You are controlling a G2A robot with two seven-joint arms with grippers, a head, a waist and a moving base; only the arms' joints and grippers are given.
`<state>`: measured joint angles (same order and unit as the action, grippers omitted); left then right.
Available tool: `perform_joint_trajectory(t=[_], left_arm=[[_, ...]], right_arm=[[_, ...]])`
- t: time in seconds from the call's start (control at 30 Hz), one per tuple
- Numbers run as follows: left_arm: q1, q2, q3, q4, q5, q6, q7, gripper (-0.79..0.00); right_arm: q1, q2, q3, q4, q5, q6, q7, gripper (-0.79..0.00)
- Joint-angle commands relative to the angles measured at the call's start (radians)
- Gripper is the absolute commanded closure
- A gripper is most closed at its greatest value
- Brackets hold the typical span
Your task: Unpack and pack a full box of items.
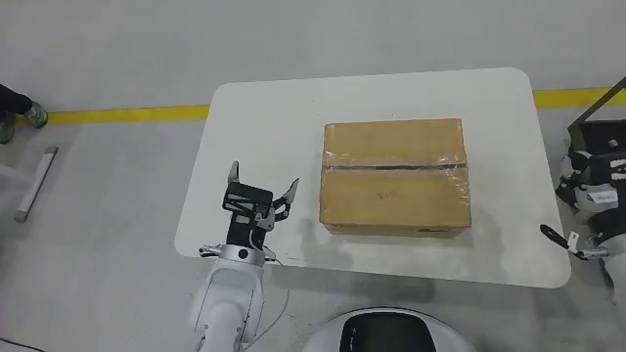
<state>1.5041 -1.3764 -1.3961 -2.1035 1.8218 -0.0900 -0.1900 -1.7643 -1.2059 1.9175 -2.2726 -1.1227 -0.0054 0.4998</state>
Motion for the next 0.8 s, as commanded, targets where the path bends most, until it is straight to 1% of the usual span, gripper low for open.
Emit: perform_joint_trajectory(t=[0.0, 0.07, 0.17, 0.23, 0.33, 0.5, 0.53, 0.57, 0.6, 0.63, 0.67, 0.7, 0.73, 0.77], left_arm=[[0.000, 0.000, 0.000, 0.000, 0.000, 0.000, 0.000, -0.785], [0.002, 0.001, -0.001, 0.009, -0.009, -0.004, 0.010, -0.785], [0.000, 0.001, -0.004, 0.029, -0.013, 0.003, 0.018, -0.785], [-0.001, 0.001, -0.005, 0.042, -0.020, 0.014, 0.015, -0.785], [-0.002, 0.002, -0.010, 0.066, -0.016, 0.027, 0.026, -0.785], [-0.001, 0.002, -0.020, 0.094, -0.049, 0.037, 0.033, -0.785], [0.000, 0.002, -0.022, 0.095, -0.058, 0.034, 0.034, -0.785], [0.000, 0.003, -0.023, 0.096, -0.064, 0.032, 0.032, -0.785], [0.000, 0.003, -0.023, 0.096, -0.064, 0.032, 0.032, -0.785], [0.000, 0.002, -0.023, 0.096, -0.064, 0.033, 0.033, -0.784], [0.000, 0.003, -0.023, 0.096, -0.065, 0.032, 0.032, -0.785], [0.000, 0.003, -0.023, 0.096, -0.065, 0.032, 0.032, -0.784], [0.000, 0.003, -0.023, 0.096, -0.065, 0.032, 0.032, -0.785], [0.000, 0.003, -0.023, 0.096, -0.064, 0.032, 0.032, -0.784]], right_arm=[[0.000, 0.000, -0.005, -0.004, -0.007, -0.014, -0.014, 0.000], [-0.015, -0.002, -0.017, -0.002, -0.036, -0.022, -0.111, 0.000], [-0.073, -0.008, -0.032, -0.005, -0.076, -0.025, -0.260, 0.000], [-0.115, -0.013, -0.033, -0.008, -0.087, -0.025, -0.332, 0.000], [-0.164, -0.017, -0.028, -0.008, -0.095, -0.038, -0.400, 0.000], [-0.205, -0.021, -0.009, -0.008, -0.087, -0.057, -0.454, 0.000], [-0.209, -0.022, -0.009, -0.006, -0.074, -0.066, -0.453, -0.086], [-0.209, -0.022, -0.004, -0.002, -0.070, -0.065, -0.448, -0.351], [-0.209, -0.022, -0.004, -0.002, -0.070, -0.065, -0.448, -0.785], [-0.210, -0.022, -0.005, -0.004, -0.071, -0.067, -0.451, -0.008], [-0.210, -0.022, -0.004, -0.003, -0.070, -0.066, -0.449, -0.016], [-0.210, -0.023, -0.004, -0.002, -0.070, -0.066, -0.448, -0.055], [-0.210, -0.022, -0.004, -0.002, -0.070, -0.065, -0.448, -0.136], [-0.209, -0.022, -0.004, -0.002, -0.070, -0.065, -0.448, -0.198]])
